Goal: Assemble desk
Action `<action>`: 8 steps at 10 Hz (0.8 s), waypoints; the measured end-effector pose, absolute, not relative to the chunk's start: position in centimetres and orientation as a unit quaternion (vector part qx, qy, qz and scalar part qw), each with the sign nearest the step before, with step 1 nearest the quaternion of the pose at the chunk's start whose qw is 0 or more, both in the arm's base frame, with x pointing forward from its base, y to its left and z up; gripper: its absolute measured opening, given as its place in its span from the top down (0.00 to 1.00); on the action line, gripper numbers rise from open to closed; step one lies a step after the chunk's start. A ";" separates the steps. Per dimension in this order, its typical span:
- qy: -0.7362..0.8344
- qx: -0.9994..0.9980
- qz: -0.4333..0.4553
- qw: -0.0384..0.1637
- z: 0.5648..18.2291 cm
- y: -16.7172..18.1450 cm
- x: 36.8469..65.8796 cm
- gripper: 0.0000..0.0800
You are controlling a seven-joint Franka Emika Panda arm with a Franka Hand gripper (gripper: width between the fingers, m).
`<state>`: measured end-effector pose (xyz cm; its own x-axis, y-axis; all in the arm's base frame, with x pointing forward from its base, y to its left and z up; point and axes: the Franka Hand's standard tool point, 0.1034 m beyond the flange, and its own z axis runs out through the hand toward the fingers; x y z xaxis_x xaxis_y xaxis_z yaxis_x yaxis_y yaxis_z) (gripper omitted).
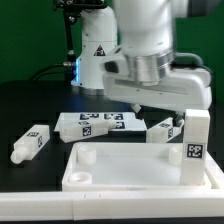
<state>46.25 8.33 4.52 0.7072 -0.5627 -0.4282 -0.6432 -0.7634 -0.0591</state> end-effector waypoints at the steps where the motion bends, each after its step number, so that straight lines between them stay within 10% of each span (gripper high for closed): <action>1: 0.343 -0.902 0.231 0.120 4.4 8.0 46.3 0.19; 8: 0.308 -0.800 0.469 0.210 3.3 7.0 45.0 0.19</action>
Offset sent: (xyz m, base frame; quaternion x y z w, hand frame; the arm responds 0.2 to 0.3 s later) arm 0.0000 0.0000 0.0000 0.0000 -0.1938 0.0000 0.9810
